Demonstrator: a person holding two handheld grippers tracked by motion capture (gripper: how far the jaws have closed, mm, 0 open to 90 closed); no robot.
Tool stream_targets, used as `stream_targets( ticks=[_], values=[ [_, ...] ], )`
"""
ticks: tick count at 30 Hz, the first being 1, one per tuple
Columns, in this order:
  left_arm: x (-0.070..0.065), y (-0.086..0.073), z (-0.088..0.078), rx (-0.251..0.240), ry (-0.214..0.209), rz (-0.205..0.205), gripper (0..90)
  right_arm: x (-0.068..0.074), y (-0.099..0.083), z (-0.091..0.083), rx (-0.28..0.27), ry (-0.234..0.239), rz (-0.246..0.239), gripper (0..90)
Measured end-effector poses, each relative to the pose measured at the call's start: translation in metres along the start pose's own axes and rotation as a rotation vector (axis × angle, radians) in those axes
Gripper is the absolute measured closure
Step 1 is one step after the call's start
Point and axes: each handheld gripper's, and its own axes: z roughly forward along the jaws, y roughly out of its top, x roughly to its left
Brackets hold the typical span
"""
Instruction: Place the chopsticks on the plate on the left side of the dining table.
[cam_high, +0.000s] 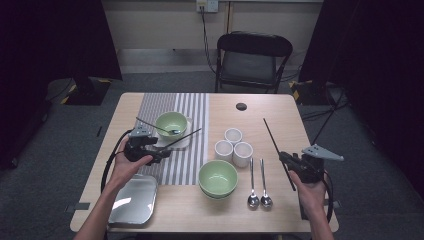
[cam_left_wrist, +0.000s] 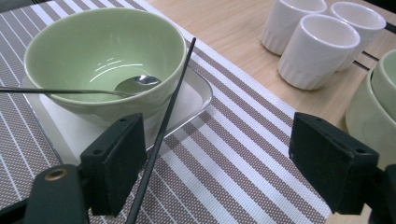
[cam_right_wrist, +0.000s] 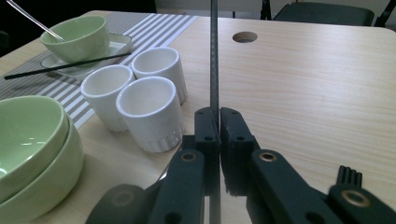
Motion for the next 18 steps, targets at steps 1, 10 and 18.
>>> stream_targets(
  ticks=[1,10,18],
  values=[
    [0.0,0.0,0.0,0.0,0.0,0.0,18.2,0.0,0.0,0.0,0.0,0.0,0.0,86.6],
    [-0.005,0.002,-0.001,-0.019,-0.013,0.026,18.6,0.018,0.011,-0.004,-0.037,0.036,-0.025,86.6],
    [-0.011,0.006,-0.003,-0.007,0.021,0.042,20.2,0.041,0.021,0.002,-0.035,0.089,-0.074,86.6]
  ],
)
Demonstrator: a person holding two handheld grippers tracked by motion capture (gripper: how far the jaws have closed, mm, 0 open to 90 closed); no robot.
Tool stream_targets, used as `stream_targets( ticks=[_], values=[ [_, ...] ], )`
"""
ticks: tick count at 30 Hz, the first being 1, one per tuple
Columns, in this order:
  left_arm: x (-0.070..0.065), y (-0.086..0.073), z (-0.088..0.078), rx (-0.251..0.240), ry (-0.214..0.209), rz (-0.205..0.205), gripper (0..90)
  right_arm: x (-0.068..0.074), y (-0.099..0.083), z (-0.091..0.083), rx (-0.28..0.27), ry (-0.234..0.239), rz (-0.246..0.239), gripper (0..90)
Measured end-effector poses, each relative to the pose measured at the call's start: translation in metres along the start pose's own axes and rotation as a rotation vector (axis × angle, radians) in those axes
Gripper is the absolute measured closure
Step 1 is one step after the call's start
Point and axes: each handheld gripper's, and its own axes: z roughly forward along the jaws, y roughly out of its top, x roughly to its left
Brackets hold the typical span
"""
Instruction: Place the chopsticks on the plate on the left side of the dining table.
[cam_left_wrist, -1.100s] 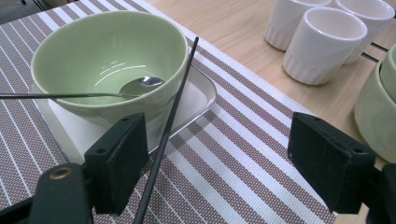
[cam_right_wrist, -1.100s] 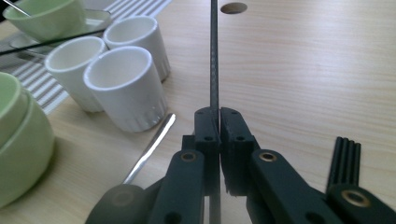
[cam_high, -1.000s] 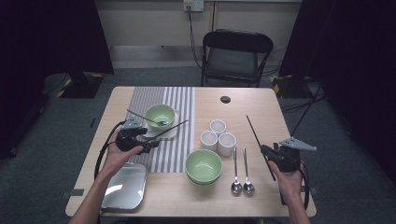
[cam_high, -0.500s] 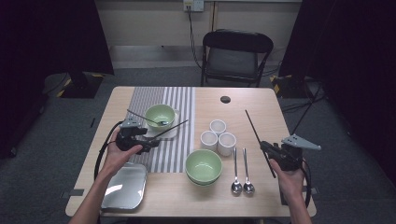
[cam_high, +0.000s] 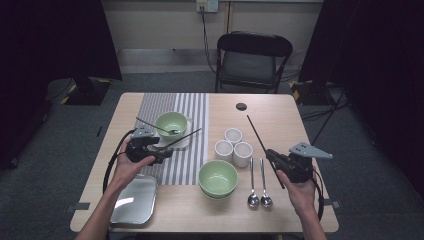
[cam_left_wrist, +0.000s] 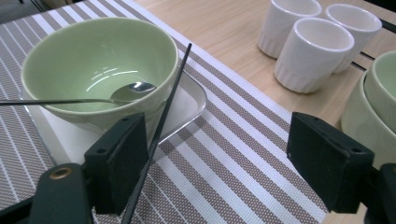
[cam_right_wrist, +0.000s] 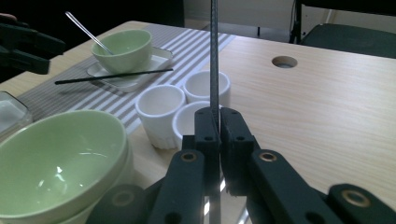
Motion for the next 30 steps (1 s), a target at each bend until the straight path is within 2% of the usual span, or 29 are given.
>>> stream_targets(
  ticks=[5,7,8,12,14,19,23,27,28,30],
  values=[
    [-0.004,0.004,-0.003,-0.025,-0.003,-0.003,19.6,0.007,0.007,-0.001,-0.019,0.02,-0.011,86.6],
    [-0.007,0.008,-0.002,-0.025,-0.009,0.011,19.6,0.008,0.008,0.0,-0.02,0.024,-0.016,86.6],
    [-0.011,0.012,-0.002,-0.029,-0.01,0.028,18.9,0.011,0.012,0.004,-0.025,0.035,-0.017,86.6],
    [-0.019,0.018,-0.001,-0.046,-0.006,0.049,20.8,0.016,0.02,0.011,-0.037,0.055,-0.027,86.6],
    [-0.022,0.021,0.001,-0.047,-0.007,0.058,22.2,0.026,0.025,0.02,-0.04,0.085,-0.042,86.6],
    [-0.032,0.03,0.001,-0.075,-0.043,0.066,20.9,0.039,0.028,0.031,-0.03,0.12,-0.064,86.6],
    [-0.037,0.041,-0.001,-0.119,-0.074,0.06,21.9,0.047,0.042,0.035,-0.06,0.144,-0.072,86.6],
    [-0.039,0.05,-0.002,-0.135,-0.093,0.057,19.6,0.052,0.052,0.035,-0.074,0.153,-0.09,86.6],
    [-0.042,0.055,-0.002,-0.162,-0.102,0.061,19.6,0.056,0.058,0.035,-0.091,0.166,-0.096,86.6],
    [-0.044,0.057,-0.002,-0.165,-0.11,0.062,19.7,0.057,0.06,0.036,-0.095,0.172,-0.097,86.6]
  ],
)
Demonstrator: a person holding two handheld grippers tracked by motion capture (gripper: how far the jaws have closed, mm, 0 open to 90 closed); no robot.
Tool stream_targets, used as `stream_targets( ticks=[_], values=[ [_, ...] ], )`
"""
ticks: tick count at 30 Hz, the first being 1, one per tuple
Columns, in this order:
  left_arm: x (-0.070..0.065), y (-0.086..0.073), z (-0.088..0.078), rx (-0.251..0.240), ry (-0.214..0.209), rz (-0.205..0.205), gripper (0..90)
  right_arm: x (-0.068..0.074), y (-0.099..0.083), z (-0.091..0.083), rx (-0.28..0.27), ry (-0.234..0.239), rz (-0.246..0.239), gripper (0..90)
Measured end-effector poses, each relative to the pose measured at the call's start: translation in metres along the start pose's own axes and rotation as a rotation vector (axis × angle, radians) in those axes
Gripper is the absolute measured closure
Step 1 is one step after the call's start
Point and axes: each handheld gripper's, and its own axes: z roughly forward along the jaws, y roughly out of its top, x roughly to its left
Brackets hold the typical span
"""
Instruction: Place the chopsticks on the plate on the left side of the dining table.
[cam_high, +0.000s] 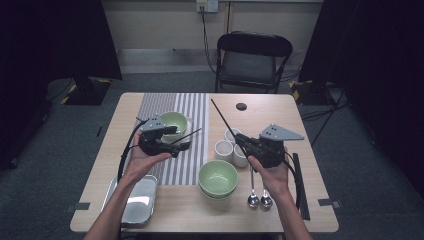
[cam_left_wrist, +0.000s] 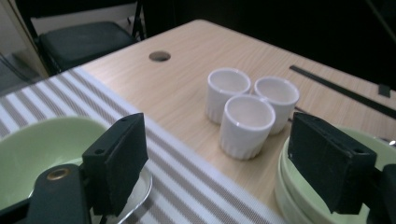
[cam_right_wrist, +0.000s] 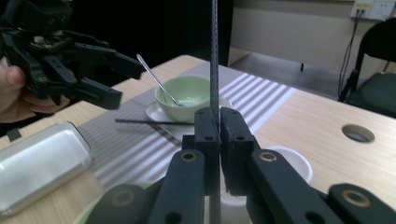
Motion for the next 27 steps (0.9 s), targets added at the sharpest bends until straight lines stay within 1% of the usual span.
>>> stream_targets(
  ticks=[1,2,3,4,5,6,7,8,9,10,11,12,13,14,15,16,17,18,19,20,21,22,23,24,25,27],
  values=[
    [-0.002,0.003,0.002,-0.011,-0.012,0.002,19.7,0.002,0.001,0.001,-0.006,0.008,0.0,86.6],
    [-0.006,0.006,0.004,-0.023,-0.026,0.007,20.8,0.009,0.0,0.004,-0.017,0.03,-0.004,86.6],
    [-0.008,0.007,0.005,-0.028,-0.038,0.01,21.6,0.013,-0.001,0.005,-0.017,0.038,-0.006,86.6],
    [-0.01,0.009,0.007,-0.035,-0.067,0.011,22.6,0.015,-0.002,0.007,-0.014,0.048,-0.009,86.6],
    [-0.01,0.009,0.007,-0.035,-0.067,0.011,25.0,0.015,-0.002,0.007,-0.014,0.048,-0.009,86.6],
    [-0.013,0.01,0.008,-0.039,-0.079,0.008,25.2,0.019,-0.002,0.01,-0.01,0.062,-0.014,86.6],
    [-0.015,0.013,0.008,-0.037,-0.073,0.03,25.3,0.021,-0.001,0.01,-0.014,0.07,-0.008,86.6],
    [-0.016,0.014,0.009,-0.043,-0.091,0.028,25.3,0.021,-0.001,0.01,-0.014,0.07,-0.008,86.6],
    [-0.019,0.018,0.009,-0.049,-0.089,0.039,28.6,0.024,-0.001,0.012,-0.016,0.075,-0.014,86.6],
    [-0.02,0.02,0.009,-0.054,-0.088,0.049,28.6,0.025,0.0,0.012,-0.017,0.079,-0.014,86.6],
    [-0.02,0.02,0.009,-0.054,-0.088,0.049,28.6,0.025,0.0,0.012,-0.017,0.079,-0.014,86.6],
    [-0.023,0.023,0.009,-0.061,-0.124,0.031,29.0,0.026,0.0,0.013,-0.021,0.083,-0.017,86.6],
    [-0.023,0.023,0.009,-0.061,-0.124,0.031,29.9,0.026,0.0,0.013,-0.021,0.083,-0.017,86.6],
    [-0.025,0.027,0.007,-0.085,-0.157,0.022,31.8,0.028,-0.001,0.012,-0.032,0.085,-0.02,86.6],
    [-0.025,0.027,0.007,-0.085,-0.157,0.022,34.7,0.028,-0.001,0.012,-0.032,0.085,-0.02,86.6],
    [-0.026,0.03,0.006,-0.098,-0.191,0.02,34.7,0.028,0.0,0.012,-0.036,0.082,-0.021,86.6],
    [-0.027,0.031,0.004,-0.106,-0.194,0.024,41.1,0.029,0.0,0.011,-0.041,0.084,-0.02,86.6],
    [-0.028,0.036,0.002,-0.122,-0.211,0.016,40.9,0.029,0.001,0.01,-0.049,0.093,-0.017,86.6],
    [-0.028,0.036,0.002,-0.122,-0.211,0.016,42.2,0.03,0.001,0.009,-0.051,0.095,-0.016,86.6],
    [-0.029,0.038,0.002,-0.131,-0.221,0.005,43.0,0.031,0.001,0.009,-0.051,0.095,-0.019,86.6],
    [-0.029,0.039,0.002,-0.14,-0.221,0.001,43.0,0.031,0.001,0.009,-0.051,0.095,-0.019,86.6],
    [-0.029,0.043,0.001,-0.152,-0.241,-0.01,45.5,0.033,0.002,0.009,-0.048,0.099,-0.02,86.6],
    [-0.029,0.043,0.001,-0.152,-0.241,-0.01,44.2,0.033,0.001,0.01,-0.044,0.1,-0.02,86.6],
    [-0.029,0.045,0.001,-0.171,-0.239,-0.013,42.5,0.034,0.001,0.012,-0.042,0.104,-0.021,86.6],
    [-0.03,0.046,0.001,-0.182,-0.234,-0.006,46.0,0.035,0.001,0.012,-0.04,0.104,-0.021,86.6],
    [-0.029,0.048,0.002,-0.19,-0.271,-0.02,46.7,0.036,0.0,0.015,-0.034,0.107,-0.024,86.7]
  ],
)
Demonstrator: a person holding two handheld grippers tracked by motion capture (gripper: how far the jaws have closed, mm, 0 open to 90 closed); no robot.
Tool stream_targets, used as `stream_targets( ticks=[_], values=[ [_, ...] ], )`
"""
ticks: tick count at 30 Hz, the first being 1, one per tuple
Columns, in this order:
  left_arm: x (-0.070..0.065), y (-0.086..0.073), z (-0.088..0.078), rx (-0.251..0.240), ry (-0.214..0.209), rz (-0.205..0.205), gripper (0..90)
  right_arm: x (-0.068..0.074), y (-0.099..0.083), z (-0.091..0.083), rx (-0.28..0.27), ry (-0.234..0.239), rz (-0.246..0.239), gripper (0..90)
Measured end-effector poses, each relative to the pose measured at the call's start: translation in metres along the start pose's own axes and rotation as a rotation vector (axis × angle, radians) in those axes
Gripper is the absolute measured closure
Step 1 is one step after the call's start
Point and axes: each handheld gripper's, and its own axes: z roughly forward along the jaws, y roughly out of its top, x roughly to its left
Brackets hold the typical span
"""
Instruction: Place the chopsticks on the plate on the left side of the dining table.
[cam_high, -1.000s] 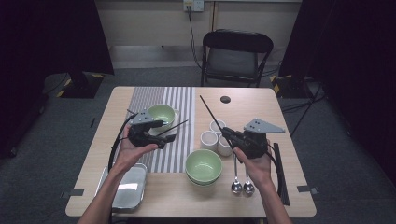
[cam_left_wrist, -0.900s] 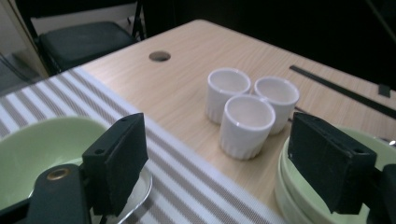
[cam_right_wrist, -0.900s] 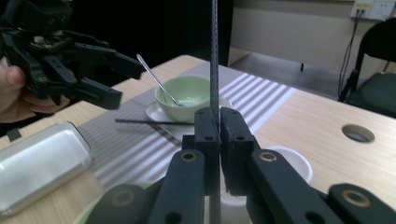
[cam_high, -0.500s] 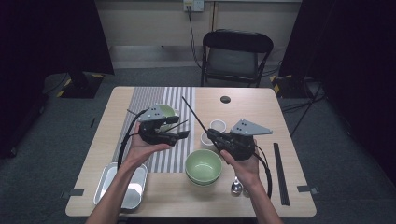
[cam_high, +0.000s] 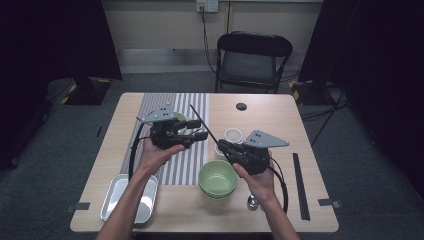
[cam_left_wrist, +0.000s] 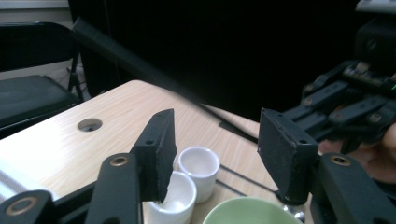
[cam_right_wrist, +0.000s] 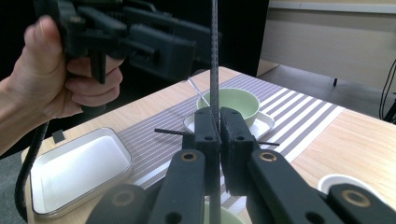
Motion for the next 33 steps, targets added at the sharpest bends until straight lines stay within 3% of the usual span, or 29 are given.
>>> stream_targets(
  ticks=[9,12,14,22,23,33],
  values=[
    [-0.005,0.006,0.002,-0.043,0.012,0.016,61.8,0.004,-0.001,0.004,-0.014,0.001,0.005,86.7],
    [-0.01,0.012,0.004,-0.051,-0.012,0.029,67.1,0.005,-0.001,0.004,-0.021,-0.001,0.004,86.6],
    [-0.013,0.015,0.006,-0.058,-0.032,0.059,69.6,0.005,0.0,0.004,-0.025,0.0,0.007,86.7],
    [-0.022,0.019,0.014,-0.064,-0.063,0.074,81.1,0.007,-0.001,0.005,-0.021,0.005,0.005,86.7],
    [-0.022,0.02,0.015,-0.067,-0.082,0.073,84.0,0.008,-0.001,0.005,-0.026,0.009,0.003,86.6],
    [-0.026,0.021,0.015,-0.063,-0.093,0.081,86.3,0.007,-0.002,0.005,-0.038,0.034,0.009,86.3]
  ],
)
